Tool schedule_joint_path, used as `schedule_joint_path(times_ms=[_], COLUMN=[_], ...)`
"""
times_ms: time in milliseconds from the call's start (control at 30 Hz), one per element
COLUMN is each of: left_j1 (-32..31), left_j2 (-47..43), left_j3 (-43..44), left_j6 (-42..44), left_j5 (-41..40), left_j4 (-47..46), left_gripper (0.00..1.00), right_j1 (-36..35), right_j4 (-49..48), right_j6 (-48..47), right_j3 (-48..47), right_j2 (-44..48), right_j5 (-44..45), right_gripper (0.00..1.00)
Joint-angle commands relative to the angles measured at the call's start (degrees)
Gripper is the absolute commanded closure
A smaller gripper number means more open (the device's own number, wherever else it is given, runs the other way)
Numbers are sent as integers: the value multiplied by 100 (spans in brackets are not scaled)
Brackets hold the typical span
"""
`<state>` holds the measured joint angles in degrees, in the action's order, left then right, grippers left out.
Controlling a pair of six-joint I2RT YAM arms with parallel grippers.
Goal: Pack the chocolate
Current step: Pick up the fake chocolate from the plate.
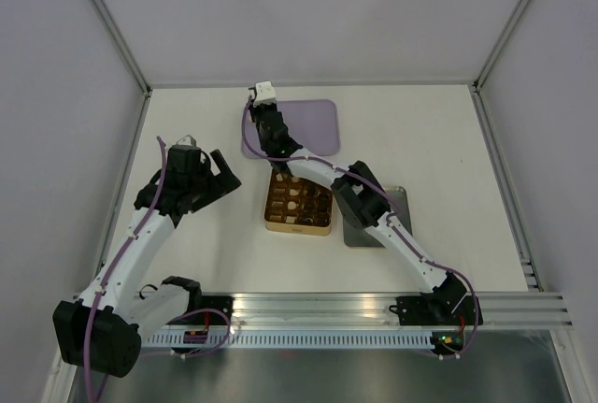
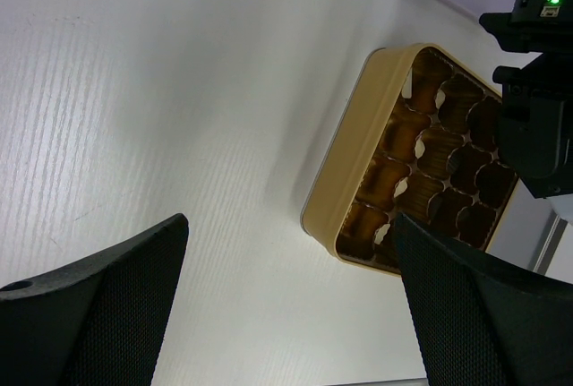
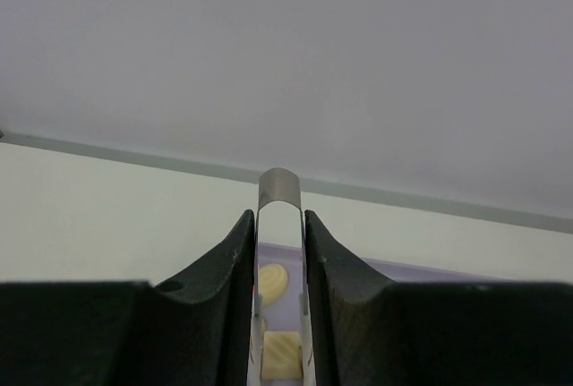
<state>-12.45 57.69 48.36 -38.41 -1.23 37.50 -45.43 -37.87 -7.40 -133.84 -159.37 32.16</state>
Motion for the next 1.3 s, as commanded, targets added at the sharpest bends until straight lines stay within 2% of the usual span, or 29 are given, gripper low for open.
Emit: schedule_joint_path(times_ms=[0,200,300,667,1000,1167,1267], left_j1=[49,49,58,76,76,76,76], left_j2=[-109,-109,-100,40,32,5,-12], left_j3=[16,51,51,51,7,-2,-28], left_j6=[203,220,229,273,334,361,387], left_j5=[97,97,97,369,449,493,528], left_j4=[-155,-155,-155,-199,-208,-225,-251], left_gripper=[0,0,0,0,0,0,0], right_j1=[-45,-54,-45,-45,43,43,52], right_j4=[-396,-1125,-1723,-2927,-3069,-2700,-2621], right_j6=[-279,-464,-447,-140,590,626,626], right_j3=[252,1403,2481,4963,6922,7407,7627], right_j2=[318,1117,1627,3499,4950,5539,5715], right_j5=[1,-175,-333,-984,-2459,-3636,-3988], right_gripper=[75,77,78,78,79,78,78])
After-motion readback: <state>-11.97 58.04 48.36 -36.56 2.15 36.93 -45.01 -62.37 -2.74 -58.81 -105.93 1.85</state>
